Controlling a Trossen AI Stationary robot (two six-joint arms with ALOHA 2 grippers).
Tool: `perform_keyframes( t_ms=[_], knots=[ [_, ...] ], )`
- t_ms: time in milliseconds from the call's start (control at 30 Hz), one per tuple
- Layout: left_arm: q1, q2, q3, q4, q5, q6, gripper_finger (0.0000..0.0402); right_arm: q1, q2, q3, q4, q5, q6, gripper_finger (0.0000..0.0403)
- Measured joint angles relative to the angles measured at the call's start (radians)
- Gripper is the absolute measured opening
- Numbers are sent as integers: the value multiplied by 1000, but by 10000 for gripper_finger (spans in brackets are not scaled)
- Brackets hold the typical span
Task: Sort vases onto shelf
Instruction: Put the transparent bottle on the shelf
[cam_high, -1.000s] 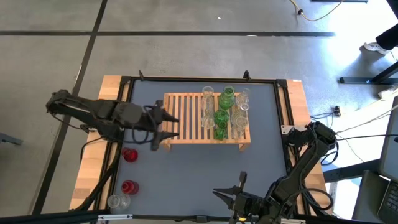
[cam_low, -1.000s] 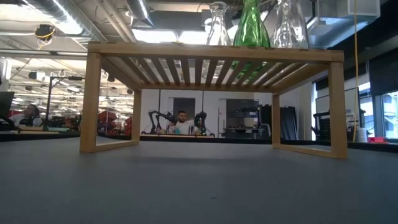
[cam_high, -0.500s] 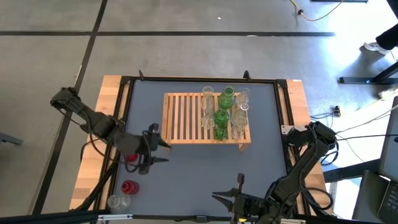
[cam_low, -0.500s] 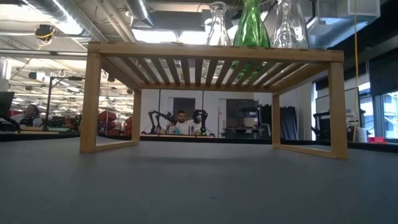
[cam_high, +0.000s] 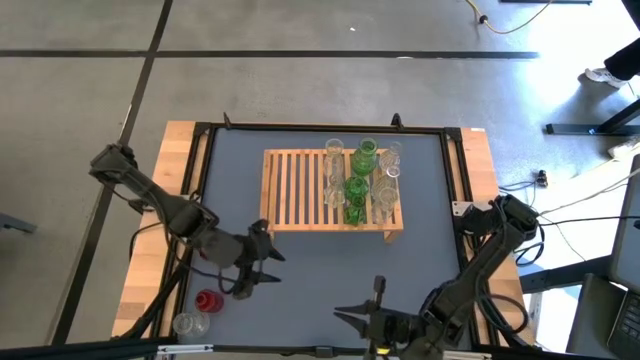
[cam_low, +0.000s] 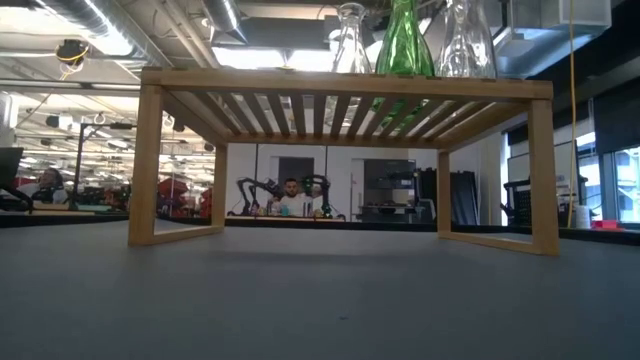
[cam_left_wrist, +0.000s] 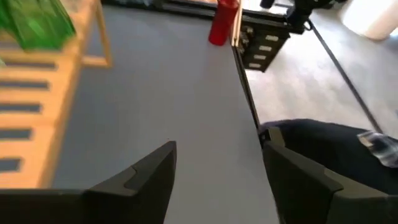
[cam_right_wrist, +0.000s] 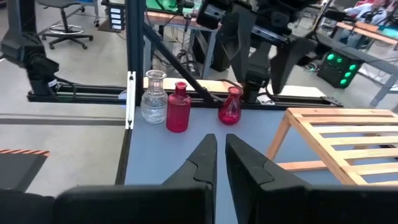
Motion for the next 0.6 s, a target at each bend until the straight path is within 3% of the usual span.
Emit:
perform_keyframes(
  t_ms=[233, 400, 600],
  knots=[
    [17, 48, 0, 6, 79, -23, 287, -13, 0, 0, -1, -66, -1, 26],
    [17, 66, 0, 45, 55, -71, 293, -10, 0, 0, -1, -67, -4, 26],
    [-9, 78, 0, 167, 108, -98, 293, -12, 0, 0, -2, -67, -8, 26]
  ],
)
